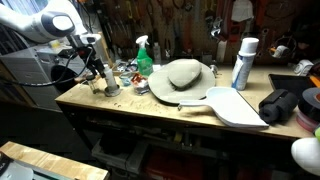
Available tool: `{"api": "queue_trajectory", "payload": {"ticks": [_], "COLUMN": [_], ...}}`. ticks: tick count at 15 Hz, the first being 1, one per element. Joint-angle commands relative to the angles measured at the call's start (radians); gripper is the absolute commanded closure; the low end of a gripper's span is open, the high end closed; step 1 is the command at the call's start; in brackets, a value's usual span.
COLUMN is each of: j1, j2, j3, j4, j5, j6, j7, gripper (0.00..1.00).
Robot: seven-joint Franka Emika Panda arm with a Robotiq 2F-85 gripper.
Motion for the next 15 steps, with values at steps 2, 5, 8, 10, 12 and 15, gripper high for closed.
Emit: {"api": "queue_trajectory", "payload": {"ticks": [2,5,8,10,12,15], "j1": [-0.017,-0.012,-0.011,-0.011,-0.017,-0.019], "j2": [0.078,0.087,0.08,0.08,0.065,0.062], "j3": [-0.036,-0.079,-0.08,-0.086,-0.079,-0.075], "j4": [0.069,0.104,0.099,0.109,0.086,0.076], "j5": [0.045,0.226,0.254,0.286,0.209,0.124], "j6": [-0.013,-0.033,-0.01,-0.016,0.06,0.114], "j7": [0.031,-0.132,-0.173,-0.212,-0.129,-0.065], "gripper": [0.0,0.0,0.0,0.0,0.0,0.0]}}
